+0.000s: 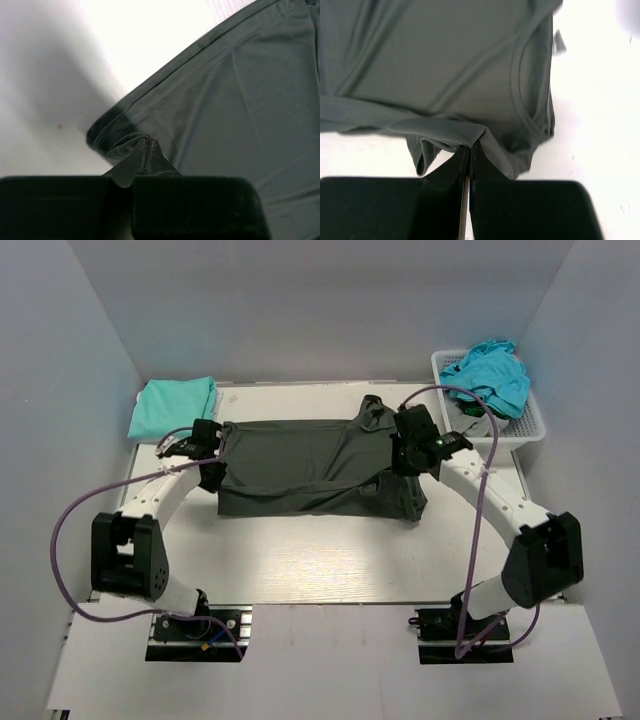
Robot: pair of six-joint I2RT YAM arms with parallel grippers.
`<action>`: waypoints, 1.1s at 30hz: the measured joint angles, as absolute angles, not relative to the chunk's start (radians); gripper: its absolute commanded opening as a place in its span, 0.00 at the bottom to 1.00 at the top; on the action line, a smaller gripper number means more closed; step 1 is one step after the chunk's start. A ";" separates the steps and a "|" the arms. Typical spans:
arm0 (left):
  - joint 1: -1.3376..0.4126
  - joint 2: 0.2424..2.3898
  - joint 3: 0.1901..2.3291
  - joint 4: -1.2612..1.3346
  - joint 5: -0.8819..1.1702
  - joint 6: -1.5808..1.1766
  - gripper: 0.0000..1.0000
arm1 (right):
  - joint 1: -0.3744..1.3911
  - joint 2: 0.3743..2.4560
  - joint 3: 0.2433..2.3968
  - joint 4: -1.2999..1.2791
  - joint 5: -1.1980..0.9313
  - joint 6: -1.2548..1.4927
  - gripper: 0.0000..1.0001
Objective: Fold and stack the t-shirts
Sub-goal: Fold the flattened tshirt in 1/3 of the way
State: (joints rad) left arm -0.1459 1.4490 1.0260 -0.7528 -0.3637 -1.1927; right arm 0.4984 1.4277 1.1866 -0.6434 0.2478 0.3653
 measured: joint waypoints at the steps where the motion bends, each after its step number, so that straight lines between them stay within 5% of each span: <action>1: -0.146 1.480 1.049 -0.752 -0.365 -1.193 0.00 | 0.486 1.456 1.212 -0.642 0.243 0.352 0.00; 10: -0.131 1.758 1.294 -0.759 -0.408 -1.201 0.05 | 0.403 1.731 1.442 -0.618 0.213 0.258 0.00; 12: -0.120 1.835 1.362 -0.764 -0.412 -1.203 0.51 | 0.391 1.795 1.491 -0.623 0.212 0.244 0.04; 13: -0.114 1.872 1.394 -0.768 -0.412 -1.201 0.68 | 0.385 1.835 1.522 -0.619 0.215 0.238 0.39; 15: -0.105 1.963 1.489 -0.793 -0.414 -1.222 0.97 | 0.374 1.916 1.597 -0.628 0.235 0.237 0.65; 23: -0.089 1.983 1.582 -0.802 -0.410 -1.162 1.00 | 0.346 2.056 1.740 -0.629 0.241 0.246 0.90; 33: -0.125 1.823 1.405 -0.632 -0.163 -0.945 1.00 | 0.348 1.613 1.188 -0.550 0.094 0.231 0.90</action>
State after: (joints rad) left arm -0.1246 1.8233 1.4052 -0.6319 -0.1627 -0.9455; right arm 0.3477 1.6127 1.1885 -0.5499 0.0940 0.2314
